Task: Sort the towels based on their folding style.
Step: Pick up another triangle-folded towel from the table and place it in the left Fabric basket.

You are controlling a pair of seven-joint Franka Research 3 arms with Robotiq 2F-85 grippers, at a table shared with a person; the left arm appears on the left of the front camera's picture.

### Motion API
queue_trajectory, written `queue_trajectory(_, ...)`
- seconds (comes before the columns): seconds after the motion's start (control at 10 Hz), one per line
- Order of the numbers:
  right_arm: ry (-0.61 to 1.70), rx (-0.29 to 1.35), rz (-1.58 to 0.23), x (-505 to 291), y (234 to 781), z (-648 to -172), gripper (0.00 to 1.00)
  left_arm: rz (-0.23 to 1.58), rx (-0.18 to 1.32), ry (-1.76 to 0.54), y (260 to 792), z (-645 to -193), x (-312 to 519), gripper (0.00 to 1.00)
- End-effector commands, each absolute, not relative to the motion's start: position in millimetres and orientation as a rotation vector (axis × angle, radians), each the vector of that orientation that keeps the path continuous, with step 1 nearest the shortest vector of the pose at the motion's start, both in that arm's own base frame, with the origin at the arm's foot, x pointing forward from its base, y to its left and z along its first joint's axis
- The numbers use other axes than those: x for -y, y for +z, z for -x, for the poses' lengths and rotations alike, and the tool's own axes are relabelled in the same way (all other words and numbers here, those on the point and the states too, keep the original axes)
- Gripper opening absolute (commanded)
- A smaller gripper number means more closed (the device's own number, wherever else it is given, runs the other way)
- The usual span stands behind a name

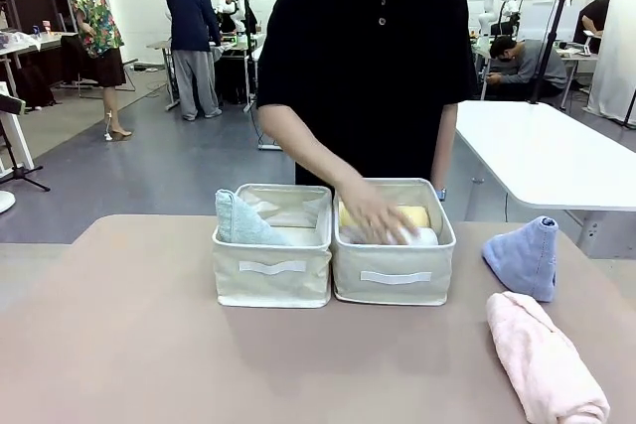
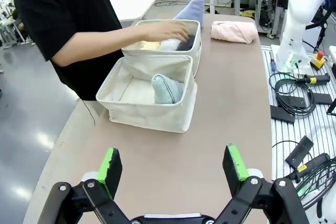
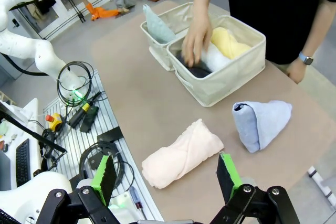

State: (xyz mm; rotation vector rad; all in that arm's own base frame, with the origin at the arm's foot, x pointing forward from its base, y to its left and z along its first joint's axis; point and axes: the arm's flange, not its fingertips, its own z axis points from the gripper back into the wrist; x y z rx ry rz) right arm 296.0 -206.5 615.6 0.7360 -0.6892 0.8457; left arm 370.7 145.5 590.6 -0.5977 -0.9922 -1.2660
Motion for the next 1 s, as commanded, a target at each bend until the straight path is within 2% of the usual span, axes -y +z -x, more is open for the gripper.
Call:
queue_trajectory(0.0,0.855,0.719,-0.759,206,617,-298,1.0,0.6,1.012,-1.283,590,-372,-147,1.0)
queue_trajectory(0.6,0.855,0.719,-0.759,206,617,-298,1.0,0.6,1.012,-1.283,590,-372,-147,1.0)
queue_trajectory(0.7,0.846,0.689,-0.736,207,616,-296,1.0,0.6,1.012,-1.283,590,-372,-147,1.0)
queue_trajectory(0.9,0.783,0.573,-0.58,170,606,-317,1.0,0.6,1.012,-1.283,590,-372,-147,1.0)
